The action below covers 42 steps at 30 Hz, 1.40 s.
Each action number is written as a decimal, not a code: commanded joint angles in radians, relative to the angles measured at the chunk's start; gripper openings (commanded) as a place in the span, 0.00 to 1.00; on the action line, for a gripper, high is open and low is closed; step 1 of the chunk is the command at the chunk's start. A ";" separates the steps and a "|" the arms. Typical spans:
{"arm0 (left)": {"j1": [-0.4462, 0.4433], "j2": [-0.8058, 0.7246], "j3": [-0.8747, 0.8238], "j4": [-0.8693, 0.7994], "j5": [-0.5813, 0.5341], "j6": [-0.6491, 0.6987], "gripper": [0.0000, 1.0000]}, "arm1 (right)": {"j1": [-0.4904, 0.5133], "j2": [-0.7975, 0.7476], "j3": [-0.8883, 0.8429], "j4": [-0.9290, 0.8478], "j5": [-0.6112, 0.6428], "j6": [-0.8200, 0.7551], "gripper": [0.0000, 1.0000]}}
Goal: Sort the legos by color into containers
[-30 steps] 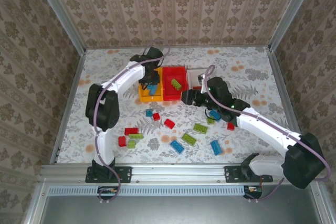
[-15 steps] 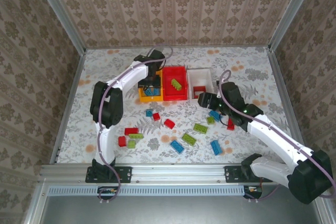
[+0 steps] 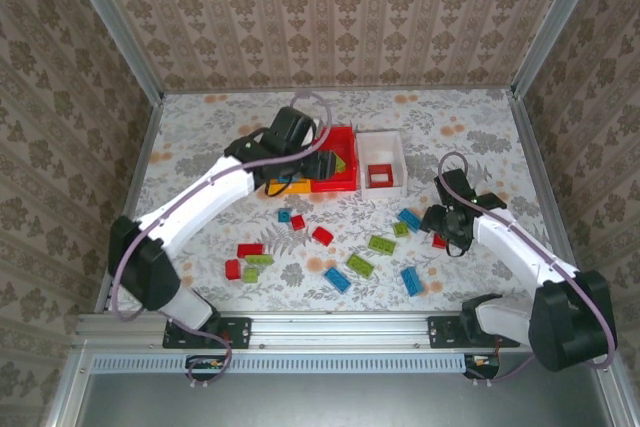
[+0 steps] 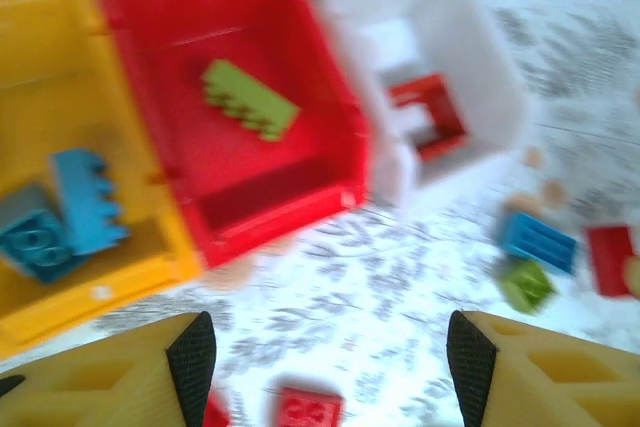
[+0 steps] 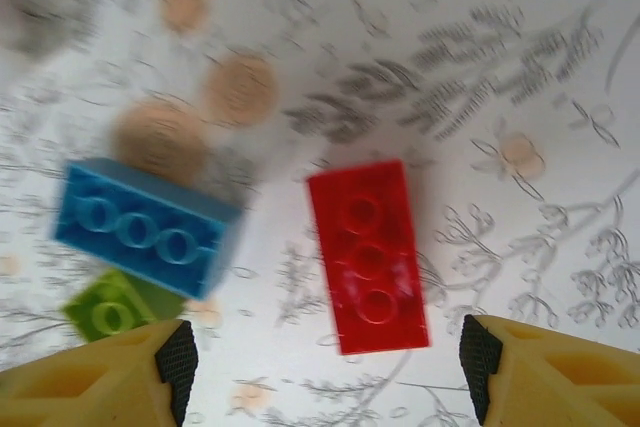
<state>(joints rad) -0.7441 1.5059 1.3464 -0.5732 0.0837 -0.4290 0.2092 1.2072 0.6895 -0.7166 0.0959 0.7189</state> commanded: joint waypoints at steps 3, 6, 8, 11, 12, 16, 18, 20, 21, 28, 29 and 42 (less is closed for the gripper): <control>-0.039 -0.068 -0.153 0.156 0.194 0.007 0.65 | -0.016 0.075 -0.027 0.009 -0.038 0.003 0.70; -0.062 -0.093 -0.203 0.176 0.196 -0.020 0.65 | -0.029 0.108 -0.028 0.045 -0.033 -0.005 0.65; -0.074 -0.096 -0.212 0.176 0.189 -0.032 0.64 | -0.042 0.140 -0.022 0.066 -0.033 -0.012 0.62; -0.088 -0.098 -0.214 0.183 0.174 -0.043 0.63 | -0.053 0.176 -0.002 0.087 -0.028 -0.029 0.54; -0.092 -0.098 -0.212 0.183 0.168 -0.045 0.63 | -0.054 0.198 0.004 0.095 -0.029 -0.034 0.50; -0.096 -0.101 -0.204 0.176 0.137 -0.050 0.62 | -0.054 0.239 0.019 0.116 -0.029 -0.069 0.32; -0.097 -0.110 -0.197 0.164 0.109 -0.052 0.61 | -0.045 0.214 0.030 0.120 -0.018 -0.093 0.22; -0.096 -0.126 -0.191 0.149 0.071 -0.056 0.60 | -0.007 0.143 0.063 0.108 0.027 -0.125 0.18; -0.096 -0.136 -0.187 0.144 0.048 -0.060 0.60 | 0.023 0.113 0.090 0.103 0.046 -0.146 0.17; -0.096 -0.161 -0.168 0.127 -0.063 -0.093 0.58 | 0.134 0.173 0.329 0.226 -0.089 -0.218 0.17; -0.096 -0.158 -0.160 0.125 -0.066 -0.091 0.58 | 0.133 0.232 0.371 0.234 -0.112 -0.219 0.17; -0.096 -0.193 -0.163 0.077 -0.130 -0.097 0.59 | 0.086 0.740 0.789 0.202 -0.255 -0.113 0.22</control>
<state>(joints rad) -0.8330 1.3563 1.1831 -0.4656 -0.0128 -0.5056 0.3042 1.9110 1.4189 -0.4969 -0.1131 0.5709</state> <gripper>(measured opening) 0.586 0.292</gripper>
